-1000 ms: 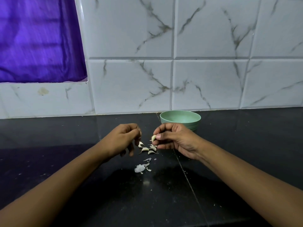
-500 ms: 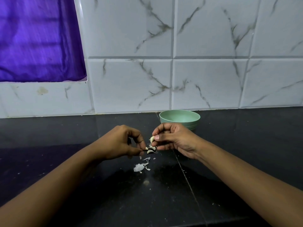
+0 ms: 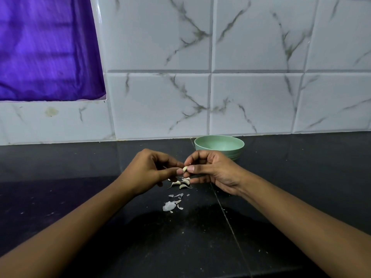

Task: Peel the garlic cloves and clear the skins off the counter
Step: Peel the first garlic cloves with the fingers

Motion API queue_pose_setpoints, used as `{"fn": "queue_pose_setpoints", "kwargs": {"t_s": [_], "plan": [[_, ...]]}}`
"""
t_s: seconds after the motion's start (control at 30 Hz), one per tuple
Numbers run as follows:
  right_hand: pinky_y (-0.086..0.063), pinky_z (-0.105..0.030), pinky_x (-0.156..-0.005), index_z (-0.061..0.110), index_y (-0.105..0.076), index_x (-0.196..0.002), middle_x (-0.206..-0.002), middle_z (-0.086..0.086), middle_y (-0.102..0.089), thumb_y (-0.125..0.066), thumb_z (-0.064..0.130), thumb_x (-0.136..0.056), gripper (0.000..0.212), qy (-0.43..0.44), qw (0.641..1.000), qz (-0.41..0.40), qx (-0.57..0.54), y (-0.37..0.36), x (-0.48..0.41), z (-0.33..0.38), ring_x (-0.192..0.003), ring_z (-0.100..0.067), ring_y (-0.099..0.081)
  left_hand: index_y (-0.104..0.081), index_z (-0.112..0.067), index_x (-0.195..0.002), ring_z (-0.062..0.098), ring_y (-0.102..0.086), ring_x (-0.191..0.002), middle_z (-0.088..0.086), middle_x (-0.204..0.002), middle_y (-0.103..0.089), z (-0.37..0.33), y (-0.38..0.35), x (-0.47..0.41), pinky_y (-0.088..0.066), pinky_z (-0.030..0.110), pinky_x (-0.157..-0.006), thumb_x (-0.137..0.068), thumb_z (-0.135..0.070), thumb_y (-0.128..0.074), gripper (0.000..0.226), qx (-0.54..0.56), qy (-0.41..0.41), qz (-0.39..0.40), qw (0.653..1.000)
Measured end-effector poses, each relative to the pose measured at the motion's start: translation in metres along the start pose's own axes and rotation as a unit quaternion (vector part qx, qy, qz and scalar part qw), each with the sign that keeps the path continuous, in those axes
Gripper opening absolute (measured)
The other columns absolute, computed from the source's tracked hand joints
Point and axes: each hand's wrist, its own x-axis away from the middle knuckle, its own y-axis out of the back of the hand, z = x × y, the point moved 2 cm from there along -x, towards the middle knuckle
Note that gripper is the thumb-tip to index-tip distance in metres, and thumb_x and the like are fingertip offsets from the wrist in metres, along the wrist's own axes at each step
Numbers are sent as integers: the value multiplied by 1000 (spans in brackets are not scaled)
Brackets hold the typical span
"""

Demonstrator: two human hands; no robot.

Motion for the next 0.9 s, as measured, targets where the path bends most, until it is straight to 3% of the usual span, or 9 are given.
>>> {"fn": "queue_pose_setpoints", "kwargs": {"t_s": [0.27,0.43,0.63,0.77,0.9], "plan": [[-58,-20,-61,5,-62,-85,-73,-3,-70,-60,-10,-83,15,9,1000,-13,-5,0,-1,-1,-71,-11,-70,-77,-19,-80,4,-69,-61,-8,-65,-72,-1,-2,0,-42,9,-52,-75,-19,-79,5,-37,-34,-54,997],[-58,-20,-63,5,-63,-81,-72,-4,-70,-62,-12,-81,17,31,999,-29,17,0,-2,-2,-71,-11,-69,-76,-18,-77,-2,-65,-54,-12,-63,-71,-3,-5,1,-41,8,-52,-76,-20,-78,3,-54,-28,-62,996],[-57,-21,-68,6,-63,-81,-71,-3,-69,-67,-11,-76,18,64,996,-32,57,-1,-2,-4,-68,-11,-67,-71,-16,-75,10,-71,-63,-2,-76,-74,-2,-6,-1,-47,15,-54,-76,-19,-78,7,-32,7,-64,997],[-56,-20,-70,8,-62,-78,-71,-3,-68,-70,-9,-76,19,103,986,-49,120,-4,-4,-6,-68,-10,-67,-72,-13,-74,16,-71,-58,-2,-70,-73,-4,-6,-2,-54,21,-61,-76,-15,-78,7,-29,43,-58,997],[-54,-18,-69,11,-62,-79,-70,6,-66,-71,-4,-77,18,138,972,-50,186,-7,-3,-4,-67,-5,-65,-71,-6,-72,21,-69,-56,4,-62,-70,-4,-4,-2,-56,32,-65,-79,-2,-72,9,50,102,-47,992]]}}
